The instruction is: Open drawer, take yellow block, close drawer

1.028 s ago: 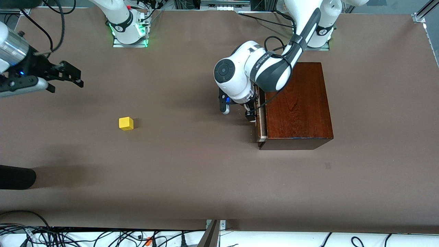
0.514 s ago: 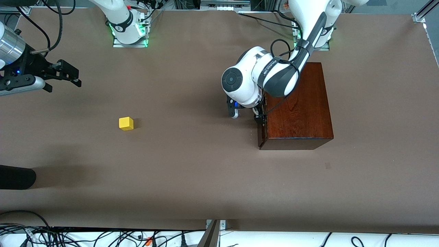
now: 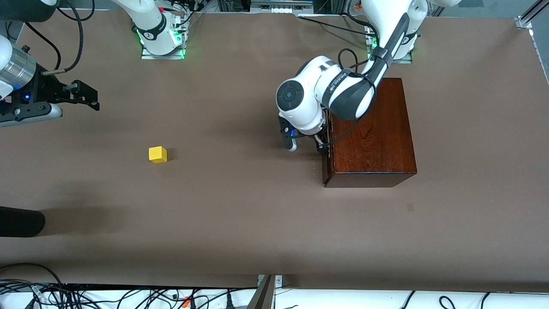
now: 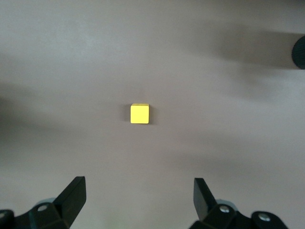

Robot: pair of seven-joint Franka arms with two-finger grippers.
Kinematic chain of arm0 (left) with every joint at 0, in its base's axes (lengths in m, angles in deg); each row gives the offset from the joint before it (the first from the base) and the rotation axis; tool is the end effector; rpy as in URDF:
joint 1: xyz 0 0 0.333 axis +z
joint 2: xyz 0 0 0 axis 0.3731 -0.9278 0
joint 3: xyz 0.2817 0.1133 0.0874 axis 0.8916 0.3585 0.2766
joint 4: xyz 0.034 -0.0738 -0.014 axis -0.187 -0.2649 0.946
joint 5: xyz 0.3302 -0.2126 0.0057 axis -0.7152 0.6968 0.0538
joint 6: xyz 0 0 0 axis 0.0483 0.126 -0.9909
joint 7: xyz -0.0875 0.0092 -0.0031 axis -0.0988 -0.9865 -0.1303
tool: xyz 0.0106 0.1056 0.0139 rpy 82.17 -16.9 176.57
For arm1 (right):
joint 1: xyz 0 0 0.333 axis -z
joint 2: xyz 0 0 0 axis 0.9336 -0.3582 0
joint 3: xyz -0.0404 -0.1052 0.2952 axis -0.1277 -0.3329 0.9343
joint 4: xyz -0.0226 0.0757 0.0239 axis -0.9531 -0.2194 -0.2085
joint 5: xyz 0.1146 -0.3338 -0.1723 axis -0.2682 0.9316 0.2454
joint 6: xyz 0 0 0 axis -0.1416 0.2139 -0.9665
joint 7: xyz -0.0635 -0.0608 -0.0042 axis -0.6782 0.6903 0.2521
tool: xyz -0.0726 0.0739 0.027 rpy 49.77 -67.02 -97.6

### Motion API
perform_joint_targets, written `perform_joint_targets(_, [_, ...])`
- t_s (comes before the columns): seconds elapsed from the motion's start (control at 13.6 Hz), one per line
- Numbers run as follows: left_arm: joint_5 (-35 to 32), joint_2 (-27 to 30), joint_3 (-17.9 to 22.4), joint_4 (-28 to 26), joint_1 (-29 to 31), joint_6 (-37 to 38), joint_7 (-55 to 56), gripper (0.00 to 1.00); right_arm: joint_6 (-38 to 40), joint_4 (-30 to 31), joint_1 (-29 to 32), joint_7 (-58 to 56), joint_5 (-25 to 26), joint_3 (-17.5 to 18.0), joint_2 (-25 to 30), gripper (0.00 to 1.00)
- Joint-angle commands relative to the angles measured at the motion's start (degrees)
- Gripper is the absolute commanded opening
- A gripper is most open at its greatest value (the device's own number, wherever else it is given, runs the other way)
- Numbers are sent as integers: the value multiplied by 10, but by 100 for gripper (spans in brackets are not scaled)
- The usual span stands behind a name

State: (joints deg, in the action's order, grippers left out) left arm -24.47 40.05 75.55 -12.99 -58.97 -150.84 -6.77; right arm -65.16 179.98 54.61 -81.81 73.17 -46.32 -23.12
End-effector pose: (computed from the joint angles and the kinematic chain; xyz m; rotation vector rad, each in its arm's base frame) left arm 0.5329 -0.4302 0.3373 -2.3764 1.6851 0.3564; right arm 0.5666 0.0401 0.5850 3.1209 0.2953 -0.0594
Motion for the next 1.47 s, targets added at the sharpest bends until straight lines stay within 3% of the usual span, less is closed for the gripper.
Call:
perform_joint_targets(0.0, [30, 10, -7, 34, -18, -13, 131, 100, 15, -23, 3, -6, 6, 3, -7, 100])
perform_joint_targets(0.22, [45, 47, -10, 68, -14, -8, 248, 100, 13, -23, 2, -5, 3, 3, -8, 100])
perform_joint_targets(0.44, [45, 109, 1, 70, 6, 51, 343, 100, 13, -24, 4, -5, 3, 3, -8, 100])
perform_joint_targets(0.59, [47, 147, 3, 70, 55, 84, 367, 100, 12, -24, 4, -5, 3, 3, -8, 100])
perform_joint_targets(0.95, [132, 210, 4, 60, 189, 142, 368, 100, 11, -24, 5, -5, -9, 3, -8, 100])
perform_joint_targets(1.4, [133, 279, 90, -27, 199, 144, 356, 100, 10, -24, 7, -5, -14, 2, -8, 100])
